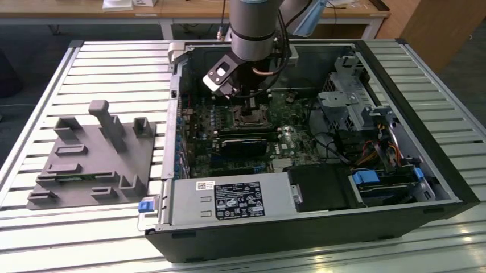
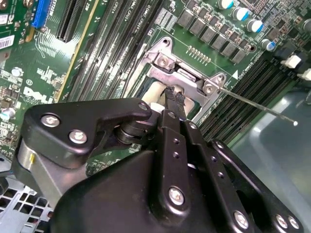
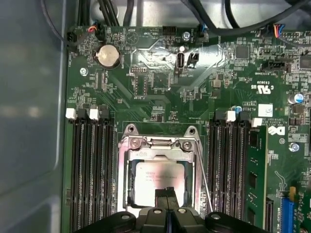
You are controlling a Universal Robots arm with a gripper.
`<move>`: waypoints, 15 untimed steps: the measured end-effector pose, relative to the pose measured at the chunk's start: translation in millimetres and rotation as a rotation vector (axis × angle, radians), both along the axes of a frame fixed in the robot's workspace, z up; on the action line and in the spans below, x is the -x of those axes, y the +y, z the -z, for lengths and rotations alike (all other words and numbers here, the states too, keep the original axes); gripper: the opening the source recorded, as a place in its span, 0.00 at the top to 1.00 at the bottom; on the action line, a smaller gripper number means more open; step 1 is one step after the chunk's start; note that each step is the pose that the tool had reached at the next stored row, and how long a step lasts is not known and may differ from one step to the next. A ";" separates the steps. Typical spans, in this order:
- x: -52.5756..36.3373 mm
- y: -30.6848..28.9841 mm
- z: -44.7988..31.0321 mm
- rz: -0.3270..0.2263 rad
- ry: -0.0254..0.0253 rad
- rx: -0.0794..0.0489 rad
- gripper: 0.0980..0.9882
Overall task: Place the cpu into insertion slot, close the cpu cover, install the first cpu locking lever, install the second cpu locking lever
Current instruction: 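Close the cpu cover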
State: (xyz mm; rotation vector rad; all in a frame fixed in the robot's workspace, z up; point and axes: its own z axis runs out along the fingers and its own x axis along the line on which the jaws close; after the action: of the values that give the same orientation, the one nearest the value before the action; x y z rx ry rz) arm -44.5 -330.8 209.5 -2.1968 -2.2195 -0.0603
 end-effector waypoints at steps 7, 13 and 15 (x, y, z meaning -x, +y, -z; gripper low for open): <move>4.7 0.0 5.5 0.000 0.0000 0.000 0.99; 5.2 -0.1 9.2 0.000 0.0001 0.000 0.99; 5.3 0.0 9.2 0.000 0.0002 -0.001 0.99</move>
State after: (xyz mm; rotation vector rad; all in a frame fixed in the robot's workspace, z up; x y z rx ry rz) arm -49.7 -330.8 200.3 -2.1960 -2.2187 -0.0616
